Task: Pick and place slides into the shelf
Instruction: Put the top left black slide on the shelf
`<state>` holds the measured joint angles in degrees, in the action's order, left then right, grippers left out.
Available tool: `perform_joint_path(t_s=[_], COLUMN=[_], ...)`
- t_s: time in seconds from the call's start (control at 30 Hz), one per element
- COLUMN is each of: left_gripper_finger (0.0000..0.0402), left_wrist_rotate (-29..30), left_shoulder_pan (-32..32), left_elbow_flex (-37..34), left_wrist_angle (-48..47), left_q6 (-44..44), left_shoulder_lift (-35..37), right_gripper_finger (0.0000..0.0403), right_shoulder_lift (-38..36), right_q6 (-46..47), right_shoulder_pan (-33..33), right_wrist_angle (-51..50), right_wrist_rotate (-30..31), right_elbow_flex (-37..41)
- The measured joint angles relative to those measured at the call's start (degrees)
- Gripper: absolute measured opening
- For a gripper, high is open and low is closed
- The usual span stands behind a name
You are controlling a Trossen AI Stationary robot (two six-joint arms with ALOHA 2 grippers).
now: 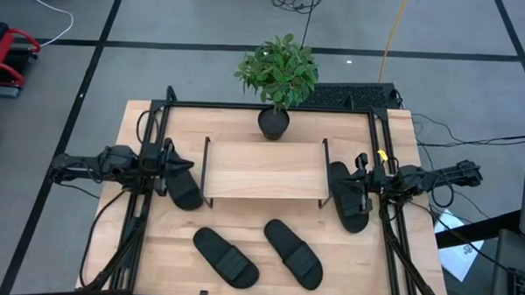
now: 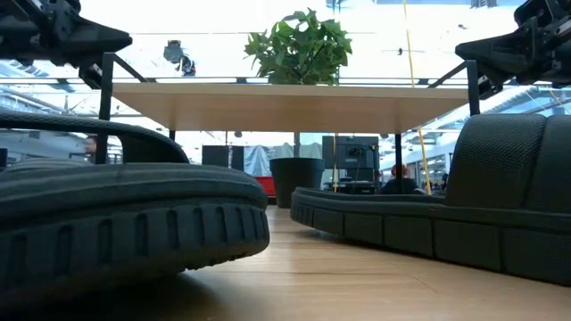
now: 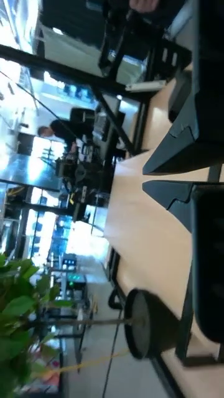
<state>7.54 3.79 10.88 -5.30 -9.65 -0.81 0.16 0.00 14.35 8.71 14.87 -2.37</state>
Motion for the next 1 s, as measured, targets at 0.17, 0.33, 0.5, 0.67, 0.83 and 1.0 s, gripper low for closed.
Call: perform_joint_path(t_s=[0.17, 0.33, 0.5, 0.67, 0.83, 1.0], left_gripper_finger=[0.0026, 0.0026, 0.0026, 0.0027, 0.0040, 0.0073], left_wrist_rotate=[12.0, 21.9, 21.6, 18.1, 11.6, 11.9], left_shoulder_pan=[0.0, 0.0, 0.0, 0.0, 0.0, 0.0], left_elbow_flex=[9.8, 18.6, 25.7, 28.2, 25.6, 23.5], left_wrist_angle=[-15.0, -29.8, -45.5, -56.9, -60.4, -60.3], left_q6=[-2.0, -8.1, -20.2, -32.3, -38.7, -38.9], left_shoulder_lift=[-0.7, -3.8, -8.6, -13.9, -19.2, -24.6], right_gripper_finger=[0.0000, 0.0000, 0.0000, 0.0000, 0.0000, 0.0000], right_shoulder_lift=[0.0, 0.0, 0.0, 0.0, 0.0, 0.0], right_q6=[-0.4, 2.4, 1.9, 0.6, 0.6, 0.4], right_shoulder_pan=[0.0, 0.0, 0.0, 0.0, 0.0, 0.0], right_wrist_angle=[-0.6, -3.2, -3.5, -3.5, -3.6, -3.4], right_wrist_rotate=[0.0, 0.0, 0.0, 0.0, 0.0, 0.0], right_elbow_flex=[0.0, 0.0, 0.0, 0.0, 0.0, 0.0])
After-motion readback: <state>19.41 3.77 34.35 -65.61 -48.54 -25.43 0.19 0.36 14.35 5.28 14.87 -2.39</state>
